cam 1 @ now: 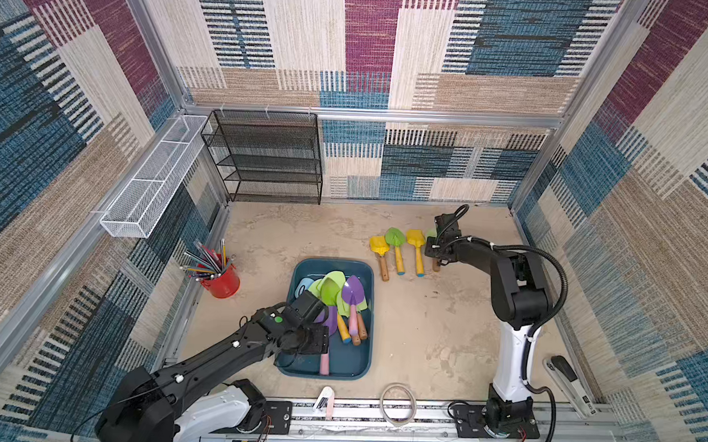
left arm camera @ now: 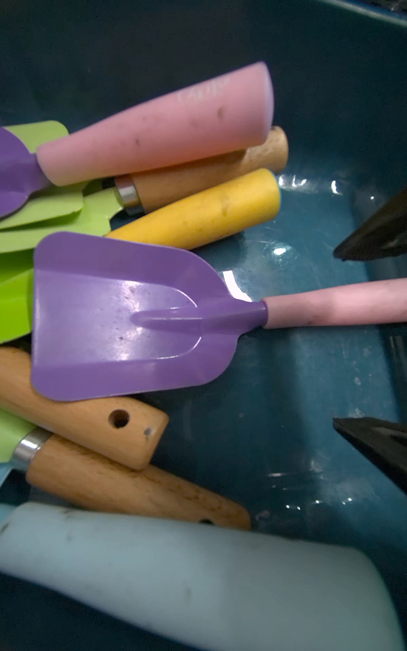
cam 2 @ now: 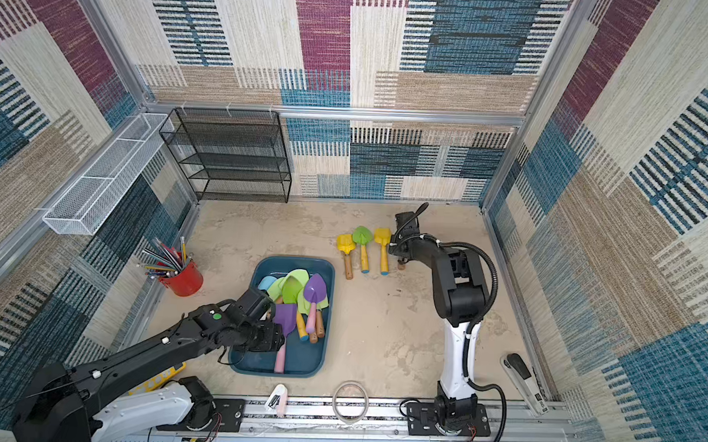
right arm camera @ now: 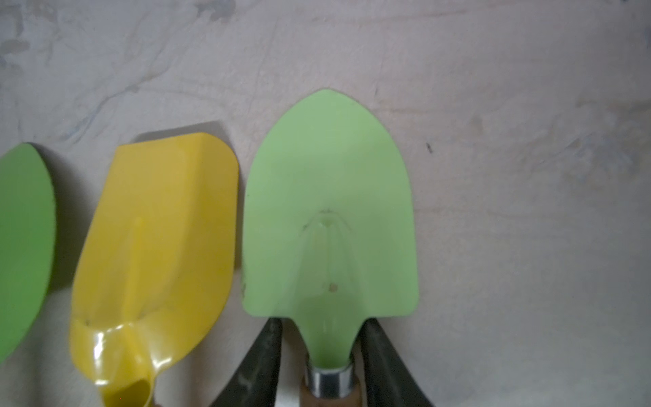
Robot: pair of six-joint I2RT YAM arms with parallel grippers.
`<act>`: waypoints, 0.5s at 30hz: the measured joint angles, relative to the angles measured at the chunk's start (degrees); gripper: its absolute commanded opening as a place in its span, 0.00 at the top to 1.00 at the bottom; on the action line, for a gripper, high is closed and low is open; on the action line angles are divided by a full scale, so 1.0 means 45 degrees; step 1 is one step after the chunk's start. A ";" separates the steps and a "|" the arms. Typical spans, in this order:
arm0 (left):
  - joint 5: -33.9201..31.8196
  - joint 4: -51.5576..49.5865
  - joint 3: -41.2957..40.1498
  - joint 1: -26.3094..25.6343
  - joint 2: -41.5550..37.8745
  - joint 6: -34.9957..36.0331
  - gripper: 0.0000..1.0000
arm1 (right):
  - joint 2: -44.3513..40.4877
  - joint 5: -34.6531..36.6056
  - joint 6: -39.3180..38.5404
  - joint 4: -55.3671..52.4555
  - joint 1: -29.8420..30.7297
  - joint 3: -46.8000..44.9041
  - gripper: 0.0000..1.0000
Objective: Take the shovel out of the storage box
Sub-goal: Place the shovel at the center of the board.
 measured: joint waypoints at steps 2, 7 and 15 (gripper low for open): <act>-0.0005 -0.0005 0.0044 0.0000 0.0049 0.0000 0.27 | -0.0087 -0.0039 0.0005 -0.0053 -0.0005 -0.0039 0.53; -0.0005 -0.0010 0.0204 -0.0015 0.0277 0.0000 0.27 | -0.1025 -0.0083 0.0024 -0.0146 -0.0019 -0.0602 0.49; -0.0223 -0.0175 0.0481 -0.0311 0.0738 0.0000 0.27 | -0.3793 -0.0515 0.0384 0.0204 0.0000 -0.2633 0.48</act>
